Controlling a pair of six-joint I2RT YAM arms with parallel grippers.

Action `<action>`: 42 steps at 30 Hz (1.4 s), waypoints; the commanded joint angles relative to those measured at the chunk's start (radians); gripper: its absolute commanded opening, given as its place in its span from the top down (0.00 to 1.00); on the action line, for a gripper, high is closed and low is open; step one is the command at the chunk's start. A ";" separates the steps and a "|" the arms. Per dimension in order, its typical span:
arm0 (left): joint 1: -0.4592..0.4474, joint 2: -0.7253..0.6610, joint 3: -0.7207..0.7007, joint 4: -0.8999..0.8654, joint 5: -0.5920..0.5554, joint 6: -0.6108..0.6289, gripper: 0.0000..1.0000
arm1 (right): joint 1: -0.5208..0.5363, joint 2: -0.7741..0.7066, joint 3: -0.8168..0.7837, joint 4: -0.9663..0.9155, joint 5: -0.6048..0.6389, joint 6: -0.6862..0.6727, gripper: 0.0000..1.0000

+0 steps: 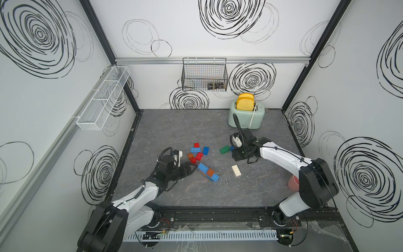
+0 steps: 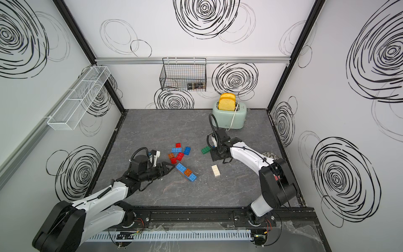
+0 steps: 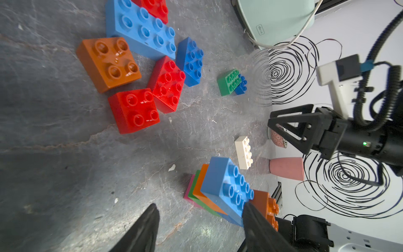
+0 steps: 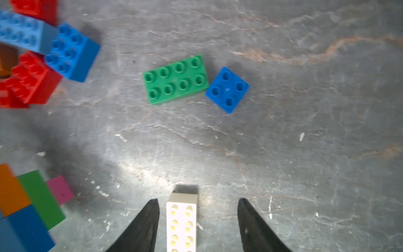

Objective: Assemble a heart with lego
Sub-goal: Pick up the lego brick from the center of the board.

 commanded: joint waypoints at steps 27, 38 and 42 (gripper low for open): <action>0.056 0.011 0.011 0.010 0.043 0.044 0.35 | -0.011 0.404 0.245 0.142 0.065 -0.028 0.50; 0.058 0.013 -0.001 0.025 0.039 0.037 0.35 | -0.002 0.371 0.252 0.099 0.094 -0.042 0.58; 0.057 0.013 -0.001 0.025 0.036 0.037 0.35 | -0.002 0.371 0.263 0.085 0.095 -0.047 0.59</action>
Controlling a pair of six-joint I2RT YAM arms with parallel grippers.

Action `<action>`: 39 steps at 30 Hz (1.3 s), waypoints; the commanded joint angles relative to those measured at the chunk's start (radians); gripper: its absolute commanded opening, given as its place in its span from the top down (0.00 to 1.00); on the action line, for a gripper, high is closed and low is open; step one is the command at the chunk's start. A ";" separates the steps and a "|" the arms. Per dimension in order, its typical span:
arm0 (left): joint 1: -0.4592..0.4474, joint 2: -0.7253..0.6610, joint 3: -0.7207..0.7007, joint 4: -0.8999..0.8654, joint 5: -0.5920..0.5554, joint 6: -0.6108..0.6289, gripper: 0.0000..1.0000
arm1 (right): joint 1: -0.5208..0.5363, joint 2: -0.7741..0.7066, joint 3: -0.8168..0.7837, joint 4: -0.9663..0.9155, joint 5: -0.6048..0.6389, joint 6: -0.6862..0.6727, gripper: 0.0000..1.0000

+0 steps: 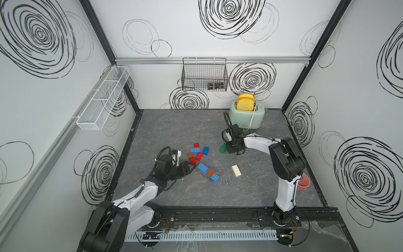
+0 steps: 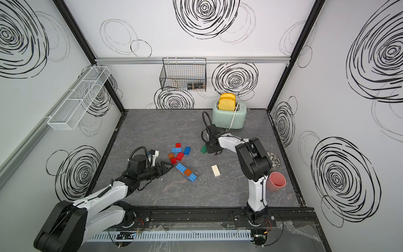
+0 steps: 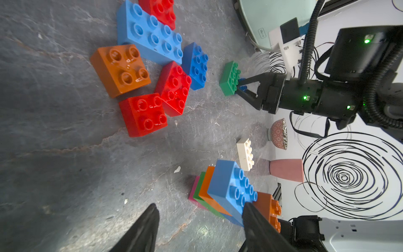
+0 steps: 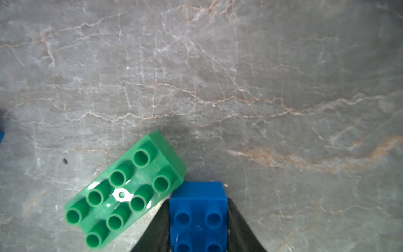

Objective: Assemble a heart with lego
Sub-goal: Pick up the lego brick from the center of the board.

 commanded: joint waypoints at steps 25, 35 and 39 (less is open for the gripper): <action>-0.001 0.014 0.003 0.034 -0.006 0.004 0.35 | -0.001 -0.023 0.047 -0.060 -0.002 -0.024 0.60; -0.012 0.019 0.009 0.035 -0.006 0.005 0.35 | 0.008 -0.062 0.046 -0.080 -0.009 -0.036 0.66; -0.023 0.016 0.013 0.036 -0.001 0.004 0.35 | 0.029 -0.132 0.036 -0.108 -0.003 -0.041 0.67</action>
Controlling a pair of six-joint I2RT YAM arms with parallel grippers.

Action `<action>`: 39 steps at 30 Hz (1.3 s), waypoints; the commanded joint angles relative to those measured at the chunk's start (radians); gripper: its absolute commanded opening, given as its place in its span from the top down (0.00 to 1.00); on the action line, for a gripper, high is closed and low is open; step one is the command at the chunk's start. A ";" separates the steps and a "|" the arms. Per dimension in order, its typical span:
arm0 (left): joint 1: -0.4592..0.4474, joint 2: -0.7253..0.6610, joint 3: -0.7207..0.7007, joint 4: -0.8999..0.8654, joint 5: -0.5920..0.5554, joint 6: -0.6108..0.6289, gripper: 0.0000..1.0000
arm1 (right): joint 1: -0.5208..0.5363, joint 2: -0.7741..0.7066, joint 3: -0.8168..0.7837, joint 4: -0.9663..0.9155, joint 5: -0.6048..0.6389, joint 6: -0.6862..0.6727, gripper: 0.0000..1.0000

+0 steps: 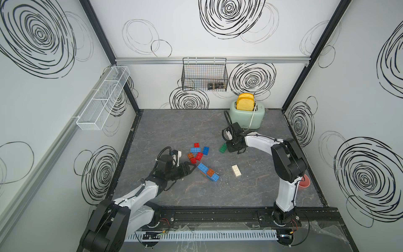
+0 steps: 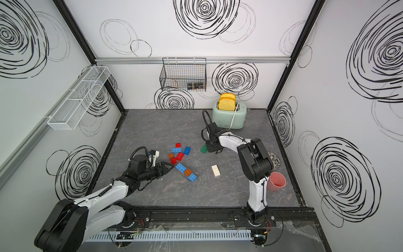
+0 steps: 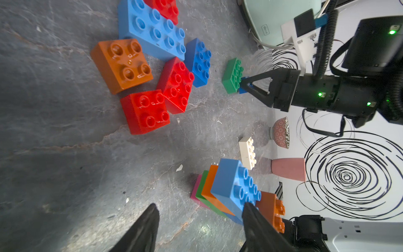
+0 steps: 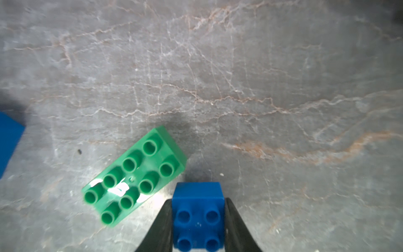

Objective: Assemble a heart with lego
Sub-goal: Pick up the lego brick from the center of the board, then assemble the lego brick with the lego brick.

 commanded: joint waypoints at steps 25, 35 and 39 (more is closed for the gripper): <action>-0.036 -0.086 -0.028 0.032 -0.033 -0.032 0.35 | 0.513 -0.183 0.128 -0.201 -0.133 0.015 0.67; -0.023 -0.089 -0.038 0.036 -0.027 -0.031 0.35 | 0.534 -0.183 0.091 -0.214 -0.118 0.034 0.67; -0.023 -0.091 -0.039 0.034 -0.027 -0.031 0.35 | 0.533 -0.176 0.071 -0.204 -0.111 0.034 0.67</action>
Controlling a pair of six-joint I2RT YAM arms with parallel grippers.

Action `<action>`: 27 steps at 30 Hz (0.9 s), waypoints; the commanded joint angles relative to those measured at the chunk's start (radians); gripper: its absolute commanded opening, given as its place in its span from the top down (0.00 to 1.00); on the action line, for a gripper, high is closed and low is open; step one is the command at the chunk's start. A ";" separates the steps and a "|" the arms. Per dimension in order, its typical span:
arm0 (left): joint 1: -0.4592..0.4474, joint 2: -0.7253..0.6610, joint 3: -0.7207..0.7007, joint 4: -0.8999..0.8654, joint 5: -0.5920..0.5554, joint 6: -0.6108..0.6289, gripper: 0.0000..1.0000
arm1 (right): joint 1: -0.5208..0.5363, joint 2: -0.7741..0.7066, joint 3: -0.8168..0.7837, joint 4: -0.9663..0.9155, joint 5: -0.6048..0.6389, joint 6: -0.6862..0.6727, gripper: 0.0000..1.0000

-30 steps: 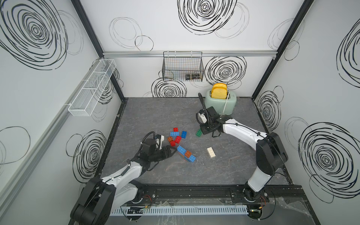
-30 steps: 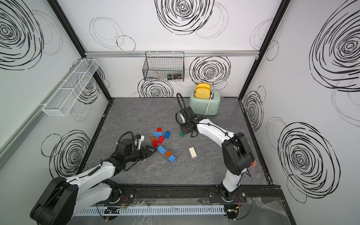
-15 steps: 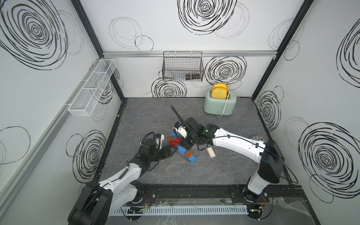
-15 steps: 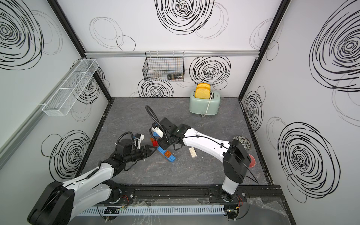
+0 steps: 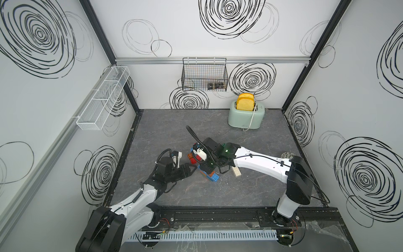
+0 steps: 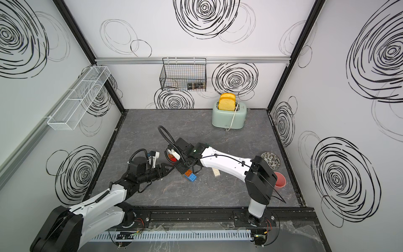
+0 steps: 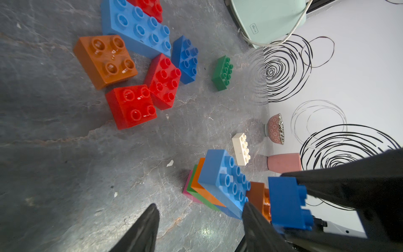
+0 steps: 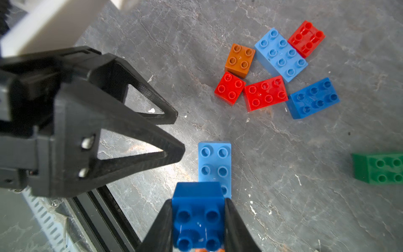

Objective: Assemble a heart with lego
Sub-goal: Assemble the lego brick with the lego brick.

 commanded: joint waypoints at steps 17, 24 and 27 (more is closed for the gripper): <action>0.009 -0.008 -0.015 0.038 -0.006 -0.013 0.35 | 0.009 0.029 -0.046 -0.040 0.057 0.015 0.67; 0.007 0.001 -0.017 0.055 0.001 -0.013 0.35 | 0.031 0.040 -0.052 -0.044 0.100 0.008 0.67; 0.004 0.017 -0.027 0.114 0.026 -0.028 0.33 | 0.039 0.038 -0.068 -0.032 0.110 0.001 0.67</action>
